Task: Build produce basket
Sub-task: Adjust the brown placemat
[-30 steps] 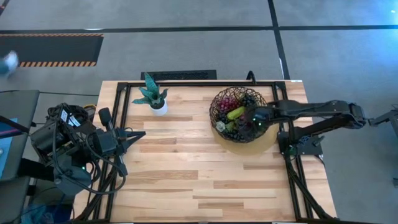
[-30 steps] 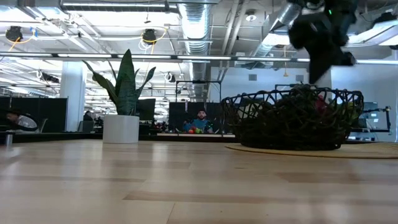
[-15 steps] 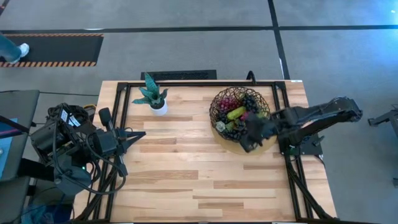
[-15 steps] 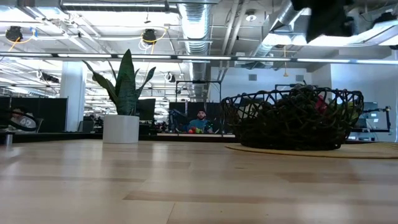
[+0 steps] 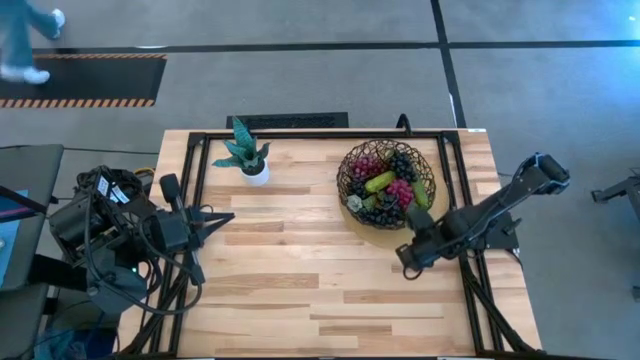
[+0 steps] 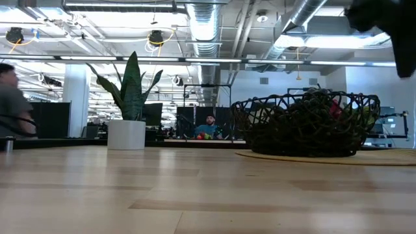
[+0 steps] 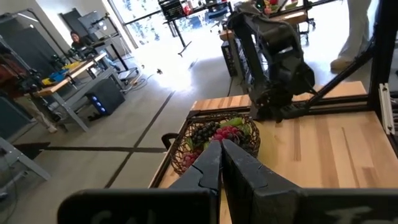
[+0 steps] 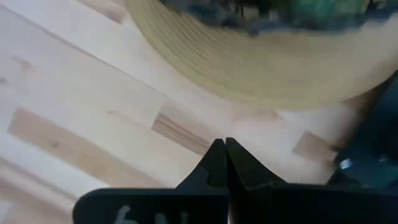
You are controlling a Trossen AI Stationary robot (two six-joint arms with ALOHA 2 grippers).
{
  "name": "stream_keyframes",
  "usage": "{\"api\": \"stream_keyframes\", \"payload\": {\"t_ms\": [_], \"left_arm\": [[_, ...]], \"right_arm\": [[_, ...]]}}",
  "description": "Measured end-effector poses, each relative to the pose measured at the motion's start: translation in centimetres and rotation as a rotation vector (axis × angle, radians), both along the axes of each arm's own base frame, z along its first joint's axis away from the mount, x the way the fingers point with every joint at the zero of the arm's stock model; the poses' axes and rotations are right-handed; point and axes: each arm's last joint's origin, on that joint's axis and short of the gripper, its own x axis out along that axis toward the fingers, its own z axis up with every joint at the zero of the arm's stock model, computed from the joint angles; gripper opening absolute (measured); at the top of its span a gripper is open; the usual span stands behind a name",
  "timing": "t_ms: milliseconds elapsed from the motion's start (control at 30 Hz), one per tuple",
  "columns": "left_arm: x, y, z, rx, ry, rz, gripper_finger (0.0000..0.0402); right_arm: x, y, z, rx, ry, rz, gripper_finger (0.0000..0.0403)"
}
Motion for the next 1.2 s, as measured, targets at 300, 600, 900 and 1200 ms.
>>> {"api": "stream_keyframes", "payload": {"t_ms": [300,600,900,1200], "left_arm": [[0.0,-0.1,-0.1,-0.012,0.021,-0.021,0.0],[0.0,-0.1,-0.1,-0.013,0.02,-0.021,0.0],[0.0,-0.1,-0.1,-0.013,0.02,-0.02,0.0],[0.0,-0.1,-0.1,-0.012,0.02,-0.02,0.0]], "right_arm": [[-4.7,-1.0,-3.6,0.048,-0.142,-0.173,0.0],[-7.0,-2.8,-7.2,0.113,-0.275,-0.266,0.0],[-6.4,-2.9,-10.8,0.06,-0.257,-0.321,0.0],[-3.9,-2.4,-12.4,0.007,-0.313,-0.32,0.0]]}}
